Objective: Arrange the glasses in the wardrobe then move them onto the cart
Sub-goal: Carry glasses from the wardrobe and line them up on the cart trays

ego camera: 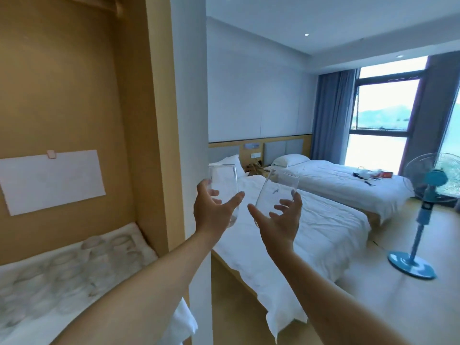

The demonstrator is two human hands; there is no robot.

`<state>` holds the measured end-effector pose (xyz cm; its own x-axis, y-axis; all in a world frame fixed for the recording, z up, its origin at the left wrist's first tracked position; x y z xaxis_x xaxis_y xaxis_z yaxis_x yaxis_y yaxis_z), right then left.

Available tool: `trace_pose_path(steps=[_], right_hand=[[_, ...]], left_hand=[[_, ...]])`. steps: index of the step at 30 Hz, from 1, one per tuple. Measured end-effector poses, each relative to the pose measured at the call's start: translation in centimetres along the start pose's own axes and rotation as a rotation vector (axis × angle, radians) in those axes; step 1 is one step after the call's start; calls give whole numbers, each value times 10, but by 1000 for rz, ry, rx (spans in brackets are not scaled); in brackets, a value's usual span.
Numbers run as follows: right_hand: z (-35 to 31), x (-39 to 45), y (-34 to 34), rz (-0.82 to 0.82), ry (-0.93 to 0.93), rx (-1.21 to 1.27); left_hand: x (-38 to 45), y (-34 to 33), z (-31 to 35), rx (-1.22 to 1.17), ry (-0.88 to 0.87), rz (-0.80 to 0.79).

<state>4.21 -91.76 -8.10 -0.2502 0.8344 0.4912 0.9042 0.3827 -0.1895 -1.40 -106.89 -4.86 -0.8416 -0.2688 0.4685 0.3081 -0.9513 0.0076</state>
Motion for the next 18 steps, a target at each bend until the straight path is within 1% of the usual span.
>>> trace_pose_path(steps=[3,7,12,18], right_hand=[[14,30,39,53,13,-24],[32,73,94,100,16,-77],[56,122,152,136,44,-151],[91,170,207,214,26,-239]], left_hand=[[-22,-48,10,25,-17,-38],[-48,-111,26,-11,-14,-96],[-83,-186,42,-20,-49,-202],[-121,-268,54,-25,-102,-356]])
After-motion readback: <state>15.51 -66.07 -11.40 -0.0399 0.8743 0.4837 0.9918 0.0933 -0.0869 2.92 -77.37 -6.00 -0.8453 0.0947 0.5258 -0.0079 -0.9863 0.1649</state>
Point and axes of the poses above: each hand's wrist, its own x-axis towards the middle knuckle, its own y-axis out of the back of the hand, z = x × y, the point moved 2 cm from there along x, towards the middle knuckle, and after that the axes turned 13 degrees about z, right-handed, at the moved point
